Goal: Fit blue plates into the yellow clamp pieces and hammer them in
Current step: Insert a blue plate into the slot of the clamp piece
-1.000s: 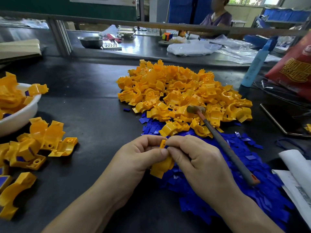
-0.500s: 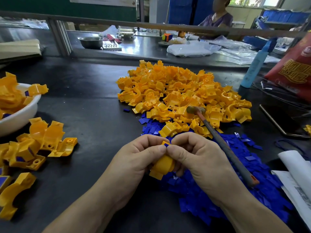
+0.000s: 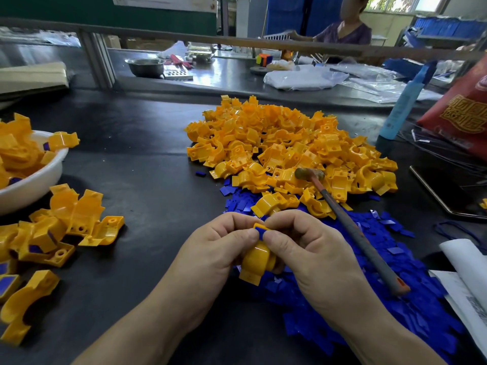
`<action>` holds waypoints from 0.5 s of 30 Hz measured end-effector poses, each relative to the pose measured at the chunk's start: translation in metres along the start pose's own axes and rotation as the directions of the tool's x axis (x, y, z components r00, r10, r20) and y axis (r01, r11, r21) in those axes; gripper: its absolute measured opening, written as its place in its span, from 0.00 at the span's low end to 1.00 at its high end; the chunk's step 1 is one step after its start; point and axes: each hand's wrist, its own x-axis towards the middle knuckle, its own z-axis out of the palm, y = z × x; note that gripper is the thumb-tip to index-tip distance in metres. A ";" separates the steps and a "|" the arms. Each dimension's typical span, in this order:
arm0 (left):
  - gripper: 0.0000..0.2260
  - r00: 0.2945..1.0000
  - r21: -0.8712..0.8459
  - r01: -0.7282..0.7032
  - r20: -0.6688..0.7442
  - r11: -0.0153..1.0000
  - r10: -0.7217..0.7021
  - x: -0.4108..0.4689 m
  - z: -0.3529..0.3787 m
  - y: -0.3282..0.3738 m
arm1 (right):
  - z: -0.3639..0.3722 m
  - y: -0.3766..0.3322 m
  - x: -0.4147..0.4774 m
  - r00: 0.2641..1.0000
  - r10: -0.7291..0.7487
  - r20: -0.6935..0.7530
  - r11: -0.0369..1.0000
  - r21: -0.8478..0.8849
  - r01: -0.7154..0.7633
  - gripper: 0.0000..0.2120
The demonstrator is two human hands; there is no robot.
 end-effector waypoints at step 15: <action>0.05 0.990 0.198 -0.034 -0.127 0.980 0.060 -0.003 0.005 0.004 | 0.008 -0.007 -0.004 0.998 -0.024 -0.052 0.999 -0.026 0.023 0.04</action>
